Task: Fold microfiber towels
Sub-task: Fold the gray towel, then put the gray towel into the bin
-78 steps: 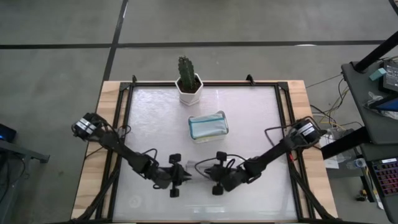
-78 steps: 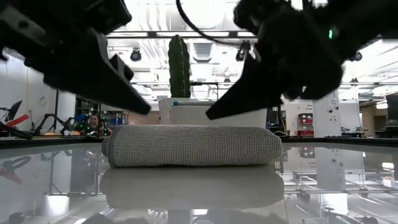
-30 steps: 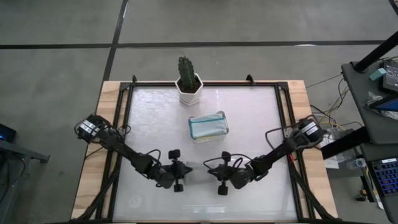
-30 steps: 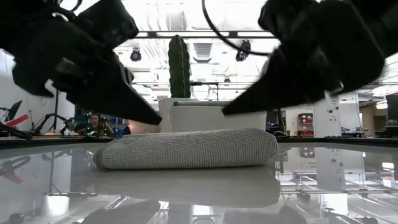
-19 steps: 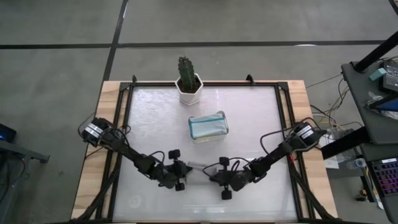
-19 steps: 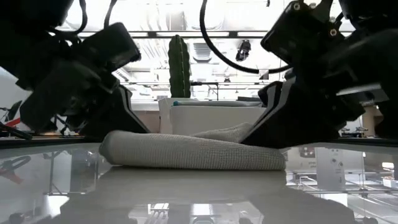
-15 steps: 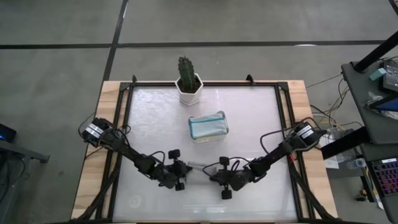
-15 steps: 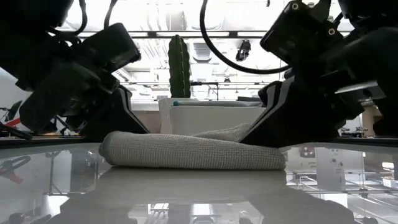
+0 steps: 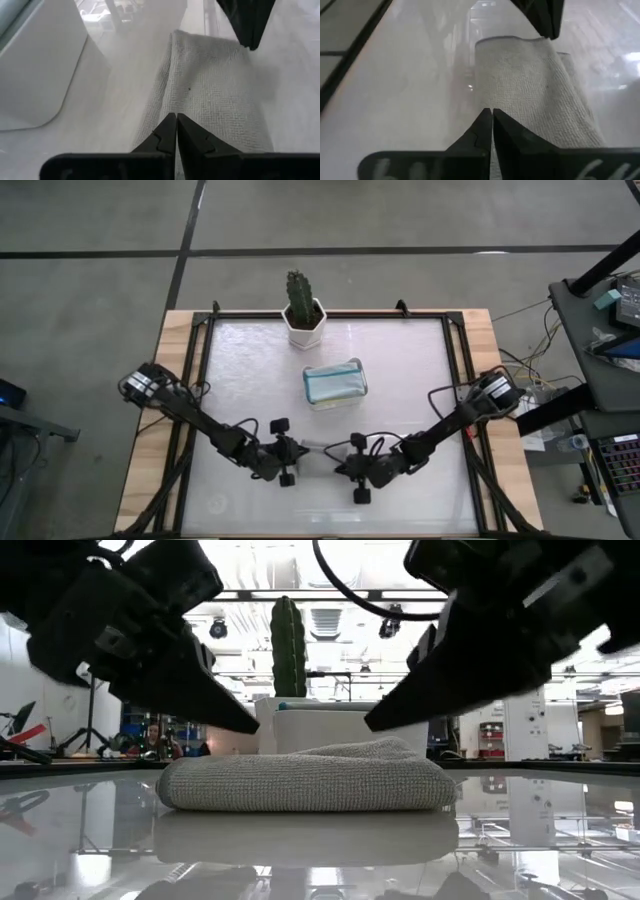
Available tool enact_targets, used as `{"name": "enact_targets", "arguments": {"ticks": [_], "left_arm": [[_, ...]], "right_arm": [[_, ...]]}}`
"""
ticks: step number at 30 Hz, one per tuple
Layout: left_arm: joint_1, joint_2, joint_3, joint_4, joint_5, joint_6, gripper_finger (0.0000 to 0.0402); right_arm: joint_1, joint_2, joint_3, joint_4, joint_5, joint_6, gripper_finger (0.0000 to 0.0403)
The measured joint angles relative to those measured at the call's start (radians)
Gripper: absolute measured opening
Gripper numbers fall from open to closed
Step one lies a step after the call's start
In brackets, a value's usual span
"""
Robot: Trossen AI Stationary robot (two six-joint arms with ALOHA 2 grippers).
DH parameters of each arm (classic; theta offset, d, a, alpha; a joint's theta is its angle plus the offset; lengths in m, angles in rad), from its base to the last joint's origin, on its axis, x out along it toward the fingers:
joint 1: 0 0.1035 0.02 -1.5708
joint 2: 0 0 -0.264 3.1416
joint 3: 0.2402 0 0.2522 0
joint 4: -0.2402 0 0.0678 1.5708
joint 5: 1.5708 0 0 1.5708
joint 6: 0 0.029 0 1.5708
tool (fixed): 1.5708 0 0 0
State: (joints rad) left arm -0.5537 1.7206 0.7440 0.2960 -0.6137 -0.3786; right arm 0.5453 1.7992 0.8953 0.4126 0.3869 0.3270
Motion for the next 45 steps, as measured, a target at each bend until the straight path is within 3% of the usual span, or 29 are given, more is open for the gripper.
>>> {"name": "enact_targets", "arguments": {"ticks": [5,13,24,33,45], "left_arm": [[0.0,-0.005,0.003,0.009,0.0,-0.001,0.0],[0.005,0.011,0.002,0.036,-0.001,-0.008,0.0],[0.005,0.012,-0.021,0.031,0.0,-0.008,0.0],[0.004,0.01,-0.026,0.028,0.0,-0.008,0.0],[-0.013,-0.021,0.0,0.032,0.037,-0.013,0.0]], "right_arm": [[-0.012,-0.007,0.059,-0.113,0.039,0.074,0.0009],[-0.023,0.017,0.067,-0.138,0.243,0.012,0.0009],[-0.037,0.088,0.035,-0.133,0.268,0.021,0.0009],[-0.037,0.056,0.046,-0.128,0.251,0.02,0.0009],[-0.047,-0.083,0.067,-0.241,0.04,0.275,0.0015]]}}
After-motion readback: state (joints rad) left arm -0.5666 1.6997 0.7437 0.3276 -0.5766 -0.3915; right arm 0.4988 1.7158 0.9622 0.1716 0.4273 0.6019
